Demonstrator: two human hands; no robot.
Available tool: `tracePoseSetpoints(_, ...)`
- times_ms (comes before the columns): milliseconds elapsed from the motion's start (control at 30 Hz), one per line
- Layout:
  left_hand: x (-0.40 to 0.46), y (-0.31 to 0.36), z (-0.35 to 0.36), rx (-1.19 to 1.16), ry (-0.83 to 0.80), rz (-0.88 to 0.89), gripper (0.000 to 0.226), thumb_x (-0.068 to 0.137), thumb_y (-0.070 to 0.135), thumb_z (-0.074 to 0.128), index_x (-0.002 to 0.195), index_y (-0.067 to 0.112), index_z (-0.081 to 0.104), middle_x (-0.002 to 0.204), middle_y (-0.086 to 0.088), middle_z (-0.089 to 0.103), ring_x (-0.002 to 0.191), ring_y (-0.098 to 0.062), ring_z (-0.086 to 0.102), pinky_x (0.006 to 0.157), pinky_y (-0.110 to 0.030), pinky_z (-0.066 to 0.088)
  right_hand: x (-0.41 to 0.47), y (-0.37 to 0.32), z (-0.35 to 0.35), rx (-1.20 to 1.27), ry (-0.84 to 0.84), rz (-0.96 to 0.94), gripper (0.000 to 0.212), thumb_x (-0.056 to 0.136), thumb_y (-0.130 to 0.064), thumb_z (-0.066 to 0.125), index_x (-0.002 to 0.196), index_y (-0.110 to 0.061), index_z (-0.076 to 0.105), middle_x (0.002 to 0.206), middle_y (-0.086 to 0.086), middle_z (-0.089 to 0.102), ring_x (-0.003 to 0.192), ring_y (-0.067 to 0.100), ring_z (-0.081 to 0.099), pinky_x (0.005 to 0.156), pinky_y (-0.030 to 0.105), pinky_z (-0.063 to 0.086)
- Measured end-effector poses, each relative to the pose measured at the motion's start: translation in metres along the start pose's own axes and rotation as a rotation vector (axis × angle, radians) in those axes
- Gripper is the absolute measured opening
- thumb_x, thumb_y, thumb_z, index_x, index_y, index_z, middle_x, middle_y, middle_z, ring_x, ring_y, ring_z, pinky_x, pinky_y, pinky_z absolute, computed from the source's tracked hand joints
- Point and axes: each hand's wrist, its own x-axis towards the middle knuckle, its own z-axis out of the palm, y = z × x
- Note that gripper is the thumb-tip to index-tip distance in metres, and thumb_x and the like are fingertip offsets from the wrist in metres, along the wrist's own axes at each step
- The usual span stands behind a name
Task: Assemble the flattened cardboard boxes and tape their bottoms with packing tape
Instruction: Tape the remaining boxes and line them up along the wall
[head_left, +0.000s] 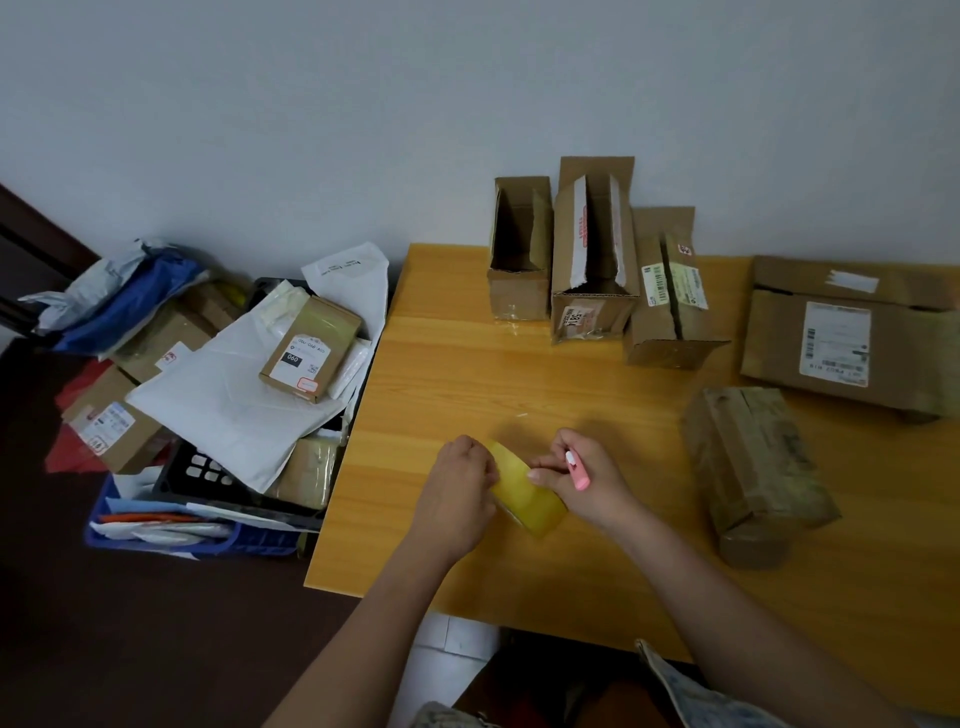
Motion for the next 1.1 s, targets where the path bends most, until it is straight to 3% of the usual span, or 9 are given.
tracePoseSetpoints(167, 0.000, -0.005, -0.001, -0.412, 0.185, -0.331, 0.022, 0.096, -0.002, 0.046, 0.081, 0.014, 0.051, 0.095, -0.011, 0.066, 0.089, -0.025, 0.059, 0.077, -0.039, 0.047, -0.003, 0.003, -0.001, -0.052, 0.030, -0.029, 0.044, 0.078, 0.006, 0.073, 0.071, -0.015, 0.036, 0.093, 0.022, 0.068, 0.096, 0.019, 0.067, 0.074, 0.030, 0.048)
tracePoseSetpoints(300, -0.003, -0.006, -0.002, -0.542, 0.148, -0.394, 0.028, 0.097, 0.002, 0.046, 0.077, 0.021, 0.050, 0.096, -0.013, 0.064, 0.089, -0.026, 0.057, 0.077, -0.036, 0.045, -0.008, -0.004, 0.004, -0.211, 0.146, -0.095, 0.046, 0.079, 0.000, 0.072, 0.077, -0.025, 0.034, 0.098, -0.002, 0.068, 0.083, 0.018, 0.064, 0.068, 0.037, 0.051)
tracePoseSetpoints(400, -0.005, -0.006, -0.002, -0.632, 0.148, -0.458, 0.023, 0.098, 0.004, 0.048, 0.079, 0.018, 0.052, 0.098, -0.016, 0.061, 0.093, -0.028, 0.058, 0.083, -0.038, 0.046, -0.011, -0.011, 0.009, -0.244, 0.215, -0.179, 0.045, 0.081, -0.002, 0.067, 0.078, -0.031, 0.032, 0.095, -0.005, 0.064, 0.081, 0.016, 0.061, 0.063, 0.038, 0.049)
tracePoseSetpoints(567, -0.007, -0.004, -0.005, -0.733, 0.181, -0.432, 0.020, 0.097, 0.001, 0.050, 0.080, 0.012, 0.053, 0.089, -0.016, 0.063, 0.088, -0.027, 0.059, 0.082, -0.037, 0.048, -0.010, -0.003, 0.013, -0.208, 0.055, -0.097, 0.053, 0.074, -0.013, 0.083, 0.077, -0.031, 0.033, 0.106, 0.001, 0.063, 0.097, 0.020, 0.062, 0.074, 0.034, 0.051)
tracePoseSetpoints(667, -0.009, -0.006, -0.005, -0.846, 0.253, -0.425, 0.019, 0.094, -0.007, 0.051, 0.087, 0.010, 0.053, 0.082, -0.012, 0.062, 0.082, -0.019, 0.063, 0.082, -0.031, 0.053, -0.008, 0.008, 0.011, -0.124, 0.076, -0.053, 0.047, 0.075, -0.019, 0.083, 0.074, -0.022, 0.036, 0.088, 0.006, 0.059, 0.096, 0.034, 0.061, 0.067, 0.031, 0.041)
tracePoseSetpoints(767, -0.010, -0.010, -0.001, -0.862, 0.249, -0.386, 0.024, 0.094, -0.008, 0.050, 0.082, 0.009, 0.063, 0.078, -0.004, 0.064, 0.081, -0.019, 0.063, 0.083, -0.036, 0.053, -0.009, 0.013, 0.009, -0.086, 0.063, -0.054, 0.047, 0.074, -0.020, 0.084, 0.072, -0.021, 0.037, 0.080, 0.006, 0.051, 0.096, 0.039, 0.059, 0.064, 0.031, 0.036)
tracePoseSetpoints(833, -0.010, -0.007, 0.000, -0.863, 0.226, -0.403, 0.030, 0.095, -0.007, 0.048, 0.081, 0.010, 0.068, 0.087, -0.005, 0.068, 0.087, -0.019, 0.063, 0.085, -0.033, 0.053, -0.008, 0.014, 0.009, -0.077, 0.055, -0.055, 0.047, 0.074, -0.020, 0.084, 0.072, -0.020, 0.037, 0.080, 0.006, 0.052, 0.095, 0.036, 0.060, 0.065, 0.030, 0.036)
tracePoseSetpoints(933, -0.009, 0.001, -0.006, -0.812, 0.189, -0.379, 0.025, 0.093, -0.005, 0.052, 0.086, 0.010, 0.072, 0.097, -0.007, 0.067, 0.092, -0.007, 0.062, 0.079, -0.016, 0.047, -0.007, 0.012, 0.010, -0.068, 0.052, -0.060, 0.047, 0.074, -0.018, 0.084, 0.072, -0.019, 0.036, 0.079, 0.003, 0.052, 0.089, 0.025, 0.062, 0.064, 0.028, 0.037)
tracePoseSetpoints(1100, -0.009, -0.003, -0.005, -0.511, 0.073, -0.109, 0.010, 0.085, 0.015, 0.073, 0.088, 0.025, 0.073, 0.094, 0.005, 0.060, 0.095, -0.007, 0.057, 0.084, -0.018, 0.043, -0.007, 0.014, 0.011, -0.035, 0.040, -0.062, 0.048, 0.074, -0.017, 0.084, 0.071, -0.019, 0.036, 0.075, -0.001, 0.049, 0.082, 0.017, 0.059, 0.063, 0.028, 0.037)
